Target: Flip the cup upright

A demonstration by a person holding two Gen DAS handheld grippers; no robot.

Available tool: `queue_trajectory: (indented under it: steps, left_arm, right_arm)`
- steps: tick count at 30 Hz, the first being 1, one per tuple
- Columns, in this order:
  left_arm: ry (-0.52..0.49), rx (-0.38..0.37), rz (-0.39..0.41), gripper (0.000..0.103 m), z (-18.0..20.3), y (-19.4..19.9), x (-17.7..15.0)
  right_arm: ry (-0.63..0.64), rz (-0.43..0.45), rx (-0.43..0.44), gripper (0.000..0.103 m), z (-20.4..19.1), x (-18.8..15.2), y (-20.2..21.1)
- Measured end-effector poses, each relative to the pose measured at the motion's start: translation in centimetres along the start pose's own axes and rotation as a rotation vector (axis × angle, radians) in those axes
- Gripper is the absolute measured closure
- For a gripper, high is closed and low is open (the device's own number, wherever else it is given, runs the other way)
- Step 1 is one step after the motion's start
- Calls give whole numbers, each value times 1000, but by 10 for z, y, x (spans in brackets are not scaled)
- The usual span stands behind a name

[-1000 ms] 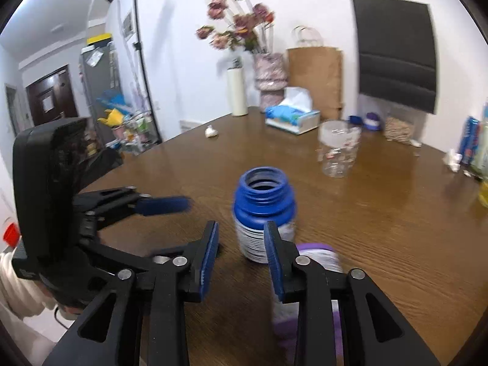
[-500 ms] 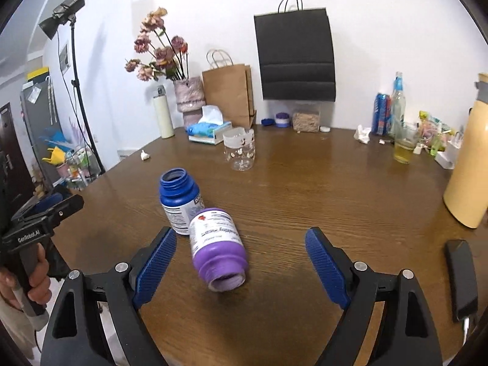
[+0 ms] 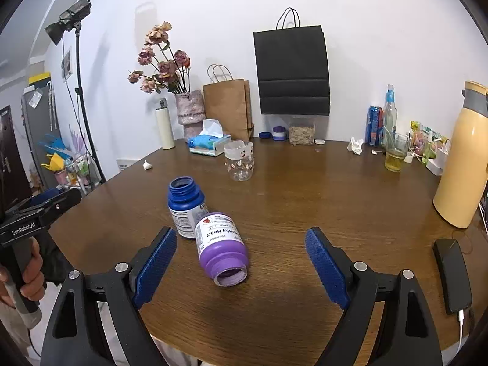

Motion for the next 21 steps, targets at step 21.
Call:
queue_trajectory:
  steps: [21]
  left_arm:
    - [-89,-47,176,0,20,107,-68]
  right_arm:
    - [42,177,1,13,-30,-79,99]
Point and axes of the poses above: each gripper's, at about its wrist camera, not at the fingertips, and y roughly against the way its jaws point, z to its right, x to its top, the point moved 3 cm from there along -y, roughly the way its jaws point, and after that the axes turned 8 degrees about -y, right-handed, at the moved point
